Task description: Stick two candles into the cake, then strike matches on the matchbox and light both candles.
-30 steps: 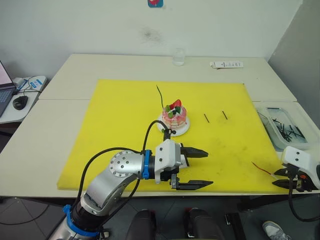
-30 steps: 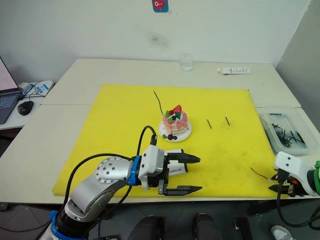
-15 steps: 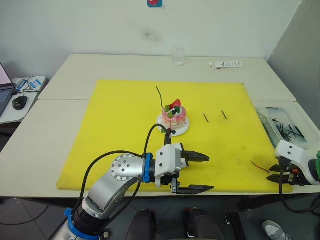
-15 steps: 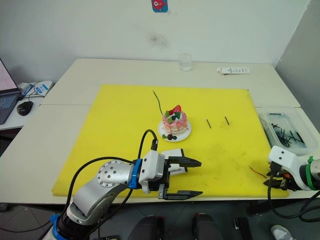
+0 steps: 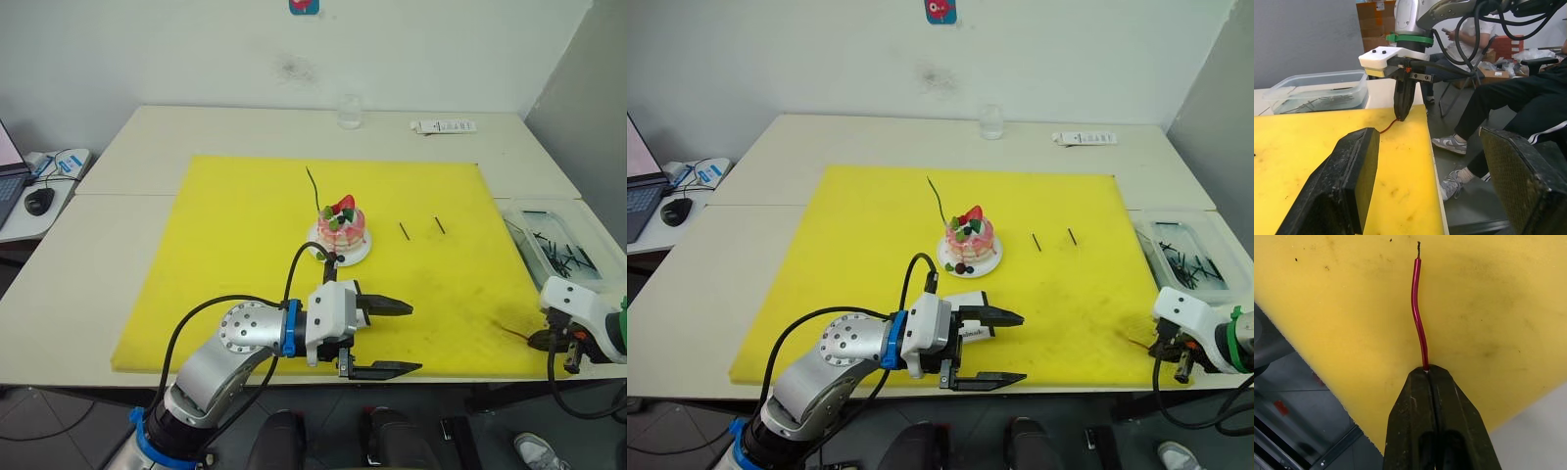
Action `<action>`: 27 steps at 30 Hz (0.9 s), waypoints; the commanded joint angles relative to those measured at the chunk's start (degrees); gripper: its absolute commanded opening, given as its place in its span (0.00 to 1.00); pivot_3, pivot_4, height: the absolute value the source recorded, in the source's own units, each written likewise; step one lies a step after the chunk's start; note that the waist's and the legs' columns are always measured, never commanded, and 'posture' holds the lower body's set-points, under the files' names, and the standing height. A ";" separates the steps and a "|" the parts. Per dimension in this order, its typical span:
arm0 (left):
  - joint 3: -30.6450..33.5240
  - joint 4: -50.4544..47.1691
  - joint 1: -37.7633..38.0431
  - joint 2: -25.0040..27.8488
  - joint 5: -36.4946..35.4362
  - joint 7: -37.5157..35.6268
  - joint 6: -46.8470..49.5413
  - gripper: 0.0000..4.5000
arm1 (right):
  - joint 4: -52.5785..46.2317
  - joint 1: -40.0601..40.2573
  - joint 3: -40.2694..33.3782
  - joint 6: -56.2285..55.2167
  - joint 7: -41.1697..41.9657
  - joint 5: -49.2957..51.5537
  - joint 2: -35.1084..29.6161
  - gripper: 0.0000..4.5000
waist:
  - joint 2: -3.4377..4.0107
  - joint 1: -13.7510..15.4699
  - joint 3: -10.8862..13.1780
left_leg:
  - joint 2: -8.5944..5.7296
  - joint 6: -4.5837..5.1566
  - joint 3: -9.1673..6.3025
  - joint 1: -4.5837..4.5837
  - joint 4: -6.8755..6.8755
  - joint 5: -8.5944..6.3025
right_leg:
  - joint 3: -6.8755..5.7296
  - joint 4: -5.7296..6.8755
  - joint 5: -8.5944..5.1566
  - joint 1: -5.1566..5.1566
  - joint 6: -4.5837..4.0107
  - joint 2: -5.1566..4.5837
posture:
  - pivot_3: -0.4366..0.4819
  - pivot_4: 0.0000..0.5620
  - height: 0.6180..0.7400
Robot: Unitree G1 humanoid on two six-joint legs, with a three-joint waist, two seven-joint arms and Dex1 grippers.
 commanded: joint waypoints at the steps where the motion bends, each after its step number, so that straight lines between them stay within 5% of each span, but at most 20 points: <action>1: 0.14 -2.35 -1.37 -0.40 -1.19 0.17 0.72 0.81 | -1.50 -0.37 -0.38 1.11 0.32 0.57 -1.39 0.00 | 0.00 0.00 0.00 | 0.00 0.00 0.00 0.00 0.00 0.00 | 0.00 0.00 0.00 0.00 0.00 0.00 | 0.48 0.27 1.00; 7: 2.63 -1.17 -1.27 0.13 -0.92 1.18 0.24 0.81 | -6.94 -7.50 -1.39 3.80 1.49 9.09 3.86 0.00 | -0.02 -0.26 0.01 | 0.03 0.00 0.01 0.01 0.01 0.00 | 0.02 0.02 0.00 -0.02 0.01 0.03 | 0.48 0.27 1.00; 15: 12.28 -2.22 2.27 -3.44 -5.37 13.69 7.45 0.81 | -9.42 -30.88 -2.28 8.79 -22.88 19.99 37.70 0.00 | -0.13 -0.77 0.08 | 0.11 0.00 -0.17 0.20 -0.07 0.00 | 0.08 0.15 0.10 0.09 0.15 0.22 | 0.48 0.27 1.00; 20: 15.84 -2.38 2.62 -5.87 -3.65 22.16 9.76 0.81 | -3.21 -34.74 3.02 -6.95 -35.20 12.52 55.98 0.00 | -0.11 -0.25 0.06 | 0.09 0.00 -0.08 -0.19 -0.08 0.00 | 0.08 0.05 0.21 -0.20 0.38 0.17 | 0.48 0.27 1.00; 27: 18.02 0.39 -0.08 -7.67 -1.35 28.30 9.92 0.81 | 11.17 -35.76 5.84 -24.86 -40.31 6.07 66.34 0.00 | -0.11 -0.01 0.06 | 0.02 0.00 0.06 -0.25 -0.05 0.01 | 0.15 0.07 0.26 -0.26 0.42 0.08 | 0.48 0.27 1.00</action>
